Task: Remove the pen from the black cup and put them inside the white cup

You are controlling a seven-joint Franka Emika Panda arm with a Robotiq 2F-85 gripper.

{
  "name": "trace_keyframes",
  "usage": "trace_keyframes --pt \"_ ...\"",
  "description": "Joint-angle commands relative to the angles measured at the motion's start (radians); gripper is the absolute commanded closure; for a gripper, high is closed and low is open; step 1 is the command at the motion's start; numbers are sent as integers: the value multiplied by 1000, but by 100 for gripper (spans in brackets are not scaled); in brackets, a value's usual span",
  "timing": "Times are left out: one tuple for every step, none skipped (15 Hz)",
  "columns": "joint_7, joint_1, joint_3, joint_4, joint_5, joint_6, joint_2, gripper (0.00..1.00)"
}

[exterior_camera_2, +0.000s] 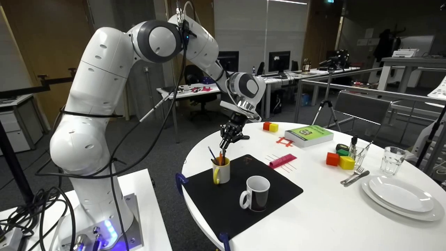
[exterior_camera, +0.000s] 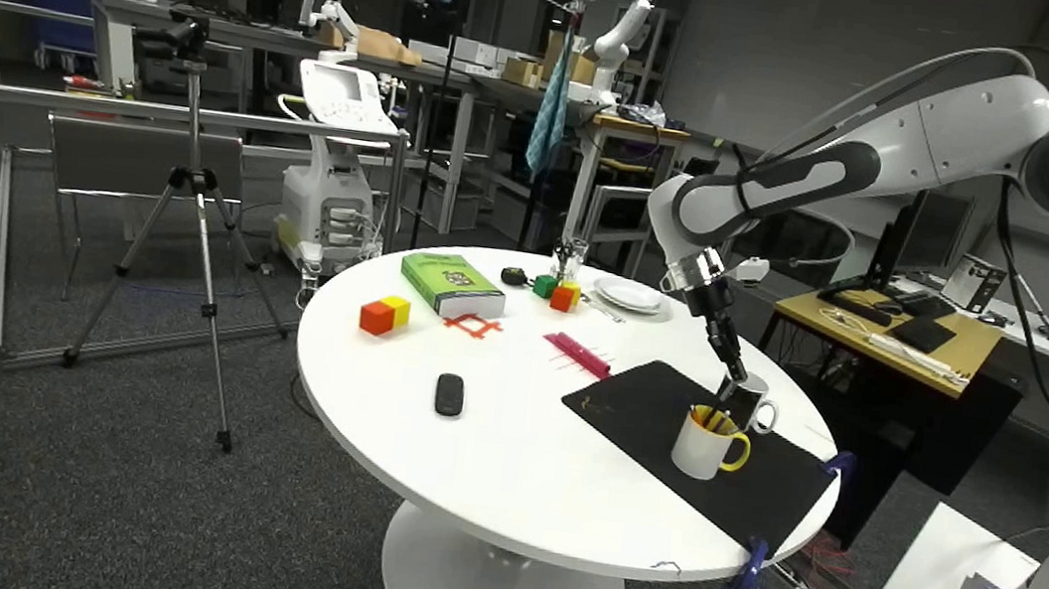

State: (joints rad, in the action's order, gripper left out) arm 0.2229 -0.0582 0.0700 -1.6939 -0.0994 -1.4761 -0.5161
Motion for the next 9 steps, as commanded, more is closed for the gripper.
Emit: trace_keyframes --pt "-25 6 -3 55 13 51 -42 97" --pt "-27 5 -4 59 13 51 -49 97" --pt "-28 5 -4 63 14 50 -56 97" --pt "-31 5 -4 66 14 49 -62 97" --pt "-36 4 -4 68 11 45 -67 97" --pt "-39 4 -4 73 12 48 -73 97" --pt "-44 3 -4 73 11 43 -78 97" --pt "-46 2 -4 73 10 39 -81 97" --pt "-48 1 -4 75 8 38 -84 97"
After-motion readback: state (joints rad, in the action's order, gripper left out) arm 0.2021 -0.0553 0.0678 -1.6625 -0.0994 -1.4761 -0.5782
